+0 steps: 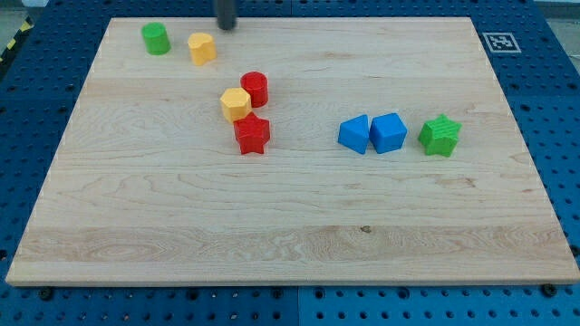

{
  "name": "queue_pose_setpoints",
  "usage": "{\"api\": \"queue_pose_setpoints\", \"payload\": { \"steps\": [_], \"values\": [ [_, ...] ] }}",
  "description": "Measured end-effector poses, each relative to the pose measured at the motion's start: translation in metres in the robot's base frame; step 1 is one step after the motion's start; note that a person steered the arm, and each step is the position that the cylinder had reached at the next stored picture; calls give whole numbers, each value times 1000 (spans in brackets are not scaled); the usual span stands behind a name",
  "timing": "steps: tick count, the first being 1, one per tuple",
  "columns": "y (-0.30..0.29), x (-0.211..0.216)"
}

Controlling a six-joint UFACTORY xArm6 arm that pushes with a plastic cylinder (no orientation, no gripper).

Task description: Push the green circle top of the green star

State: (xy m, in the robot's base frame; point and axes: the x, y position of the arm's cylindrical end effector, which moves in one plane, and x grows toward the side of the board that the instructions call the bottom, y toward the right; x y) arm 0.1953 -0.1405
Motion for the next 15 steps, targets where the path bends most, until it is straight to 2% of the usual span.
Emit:
{"api": "queue_pose_setpoints", "payload": {
  "steps": [2, 3, 4, 5, 8, 9, 10, 12, 14, 15],
  "values": [
    [-139, -2],
    [-163, 25],
    [-161, 33],
    [-144, 45],
    [-17, 48],
    [6, 65],
    [22, 101],
    [86, 96],
    [98, 93],
    [98, 74]
  ]
}}
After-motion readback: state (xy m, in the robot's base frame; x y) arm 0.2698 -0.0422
